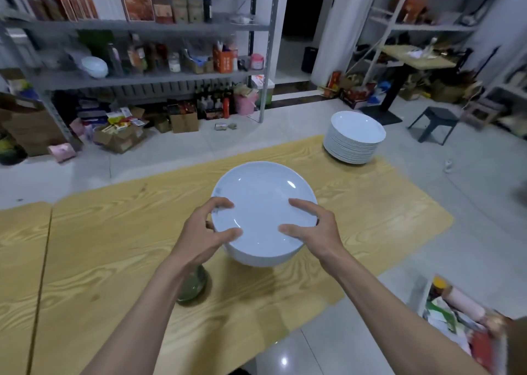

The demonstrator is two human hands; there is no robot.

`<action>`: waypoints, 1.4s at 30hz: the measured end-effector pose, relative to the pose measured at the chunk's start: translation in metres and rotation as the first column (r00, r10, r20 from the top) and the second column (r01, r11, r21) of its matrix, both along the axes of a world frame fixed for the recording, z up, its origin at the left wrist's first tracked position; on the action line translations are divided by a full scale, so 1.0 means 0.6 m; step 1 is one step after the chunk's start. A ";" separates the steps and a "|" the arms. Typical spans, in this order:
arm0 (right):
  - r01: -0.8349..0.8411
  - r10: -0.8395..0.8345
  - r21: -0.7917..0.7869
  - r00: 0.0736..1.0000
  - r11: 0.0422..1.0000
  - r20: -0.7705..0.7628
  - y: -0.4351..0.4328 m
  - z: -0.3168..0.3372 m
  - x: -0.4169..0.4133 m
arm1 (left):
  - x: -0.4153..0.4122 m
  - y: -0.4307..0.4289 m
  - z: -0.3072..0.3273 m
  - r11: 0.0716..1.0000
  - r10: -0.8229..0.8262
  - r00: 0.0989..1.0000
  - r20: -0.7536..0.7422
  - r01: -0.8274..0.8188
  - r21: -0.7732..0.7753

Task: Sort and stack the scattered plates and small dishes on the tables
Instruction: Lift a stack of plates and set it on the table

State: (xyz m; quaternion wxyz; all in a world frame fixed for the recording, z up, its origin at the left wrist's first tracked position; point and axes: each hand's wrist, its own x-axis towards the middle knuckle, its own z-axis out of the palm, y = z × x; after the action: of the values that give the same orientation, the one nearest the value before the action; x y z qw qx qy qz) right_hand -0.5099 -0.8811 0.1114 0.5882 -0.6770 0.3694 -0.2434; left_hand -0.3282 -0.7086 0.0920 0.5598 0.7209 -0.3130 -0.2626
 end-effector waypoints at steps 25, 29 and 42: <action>-0.099 0.102 0.118 0.995 0.988 -0.021 -0.595 -0.084 0.068 | 0.032 -0.568 -0.067 0.991 0.104 0.992 -0.068 -0.097 0.091; -0.092 0.095 0.128 0.995 0.988 -0.012 -0.650 -0.108 0.082 | 0.041 -0.624 -0.091 0.990 0.109 0.988 -0.109 -0.098 0.101; -0.062 0.076 0.136 0.992 0.989 -0.098 -0.734 -0.205 0.143 | 0.091 -0.713 -0.176 0.988 0.133 0.968 -0.214 -0.113 0.105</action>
State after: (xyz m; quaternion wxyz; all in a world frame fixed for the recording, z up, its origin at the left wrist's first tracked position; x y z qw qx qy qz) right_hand -0.4241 -1.3217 -0.0117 0.6202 -0.6605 0.3908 -0.1626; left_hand -0.2736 -1.1364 -0.0135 0.5726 0.7303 -0.1911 -0.3197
